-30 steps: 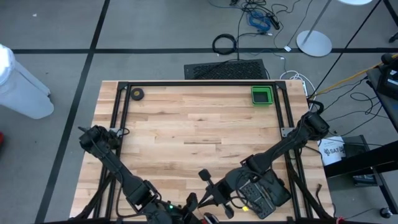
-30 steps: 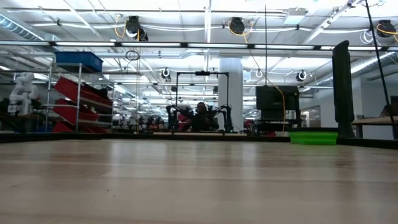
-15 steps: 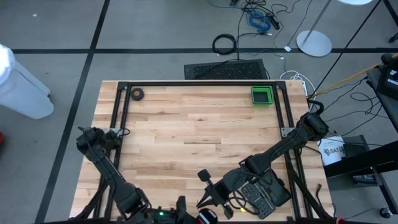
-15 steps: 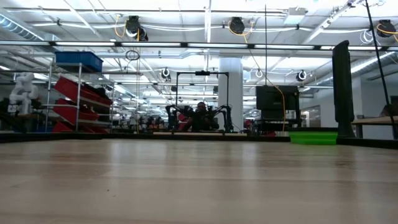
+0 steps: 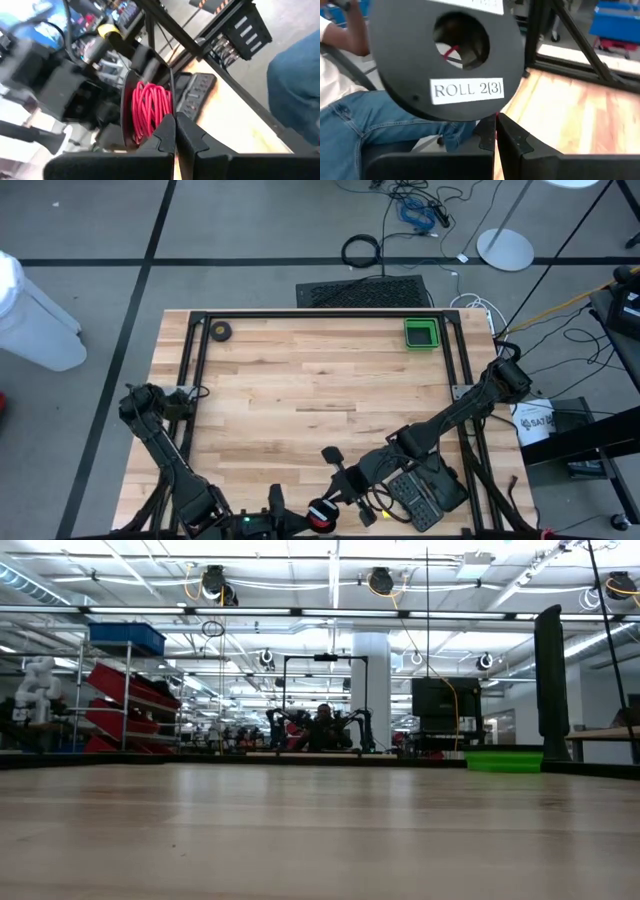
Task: Coil cords
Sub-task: Coil the red wire into the spool
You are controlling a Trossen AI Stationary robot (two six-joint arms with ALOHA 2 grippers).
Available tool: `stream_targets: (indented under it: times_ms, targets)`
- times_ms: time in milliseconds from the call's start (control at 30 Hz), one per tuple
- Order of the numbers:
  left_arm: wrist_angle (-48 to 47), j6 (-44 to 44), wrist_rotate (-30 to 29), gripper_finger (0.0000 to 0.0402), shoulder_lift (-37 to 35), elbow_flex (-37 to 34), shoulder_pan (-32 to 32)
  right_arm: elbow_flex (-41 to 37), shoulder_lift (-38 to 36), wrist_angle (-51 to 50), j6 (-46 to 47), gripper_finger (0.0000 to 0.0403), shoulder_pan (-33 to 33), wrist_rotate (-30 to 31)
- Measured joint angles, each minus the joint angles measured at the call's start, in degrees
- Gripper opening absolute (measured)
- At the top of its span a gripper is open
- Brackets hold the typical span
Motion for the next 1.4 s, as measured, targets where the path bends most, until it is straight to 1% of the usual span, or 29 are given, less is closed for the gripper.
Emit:
stream_targets:
  times_ms: [133, 300, 400, 467, 567, 667, 767, 867, 967, 1233, 1333, 1400]
  targets:
    - [-2.87, -3.11, -0.15, 0.0002, -0.04, 0.06, 0.02, -0.04, -1.65, -3.05, 3.47, 0.0, 0.02, 2.09]
    - [-3.25, -3.25, -0.42, 0.0002, -0.04, 0.06, 0.07, -0.04, -2.46, -7.01, 6.53, 0.0, 0.13, 2.95]
    - [-5.04, -3.76, -0.91, 0.0002, -0.04, 0.06, 0.09, 0.0, -2.48, -8.66, 7.25, 0.0, 0.17, 3.35]
    - [-7.99, -5.58, -1.67, 0.0002, -0.04, 0.06, 0.1, 0.0, -2.48, -9.8, 7.72, 0.0, 0.13, 5.17]
    - [-13.49, -10.28, -1.99, 0.0002, -0.04, 0.06, 0.59, -0.02, -3.12, -12.14, 8.12, 0.0, 0.07, 5.88]
    - [-17.01, -13.82, -2.17, 0.0002, -0.04, 0.06, 1.12, -0.02, -4.04, -14.94, 8.56, 0.0, 0.09, 7.38]
    - [-17.71, -14.75, -2.14, 0.0002, -0.04, 0.06, 1.78, 0.0, -4.46, -18.29, 9.78, 0.0, 0.11, 8.8]
    - [-18.09, -15.09, -2.11, 0.0002, -0.03, -0.34, 2.66, 0.0, -4.47, -21.4, 10.26, 0.0, 0.1, 8.94]
    - [-19.72, -17.45, -2.14, 0.0002, 0.0, -0.95, 3.61, -0.02, -4.47, -23.3, 10.41, 0.0, 0.09, 8.92]
    - [-19.52, -19.28, -2.57, 0.0002, 0.09, -6.63, 5.91, -0.11, -4.43, -26.64, 11.61, 0.0001, -0.23, 8.5]
    - [-19.35, -19.33, -2.58, 0.0002, 0.11, -7.9, 6.03, -0.11, -4.4, -27.52, 12.3, 0.0001, -0.58, 8.53]
    - [-19.13, -21.07, -2.58, 0.0002, 0.11, -8.44, 5.92, -0.11, -4.4, -27.48, 12.36, 0.0001, -0.76, 8.62]
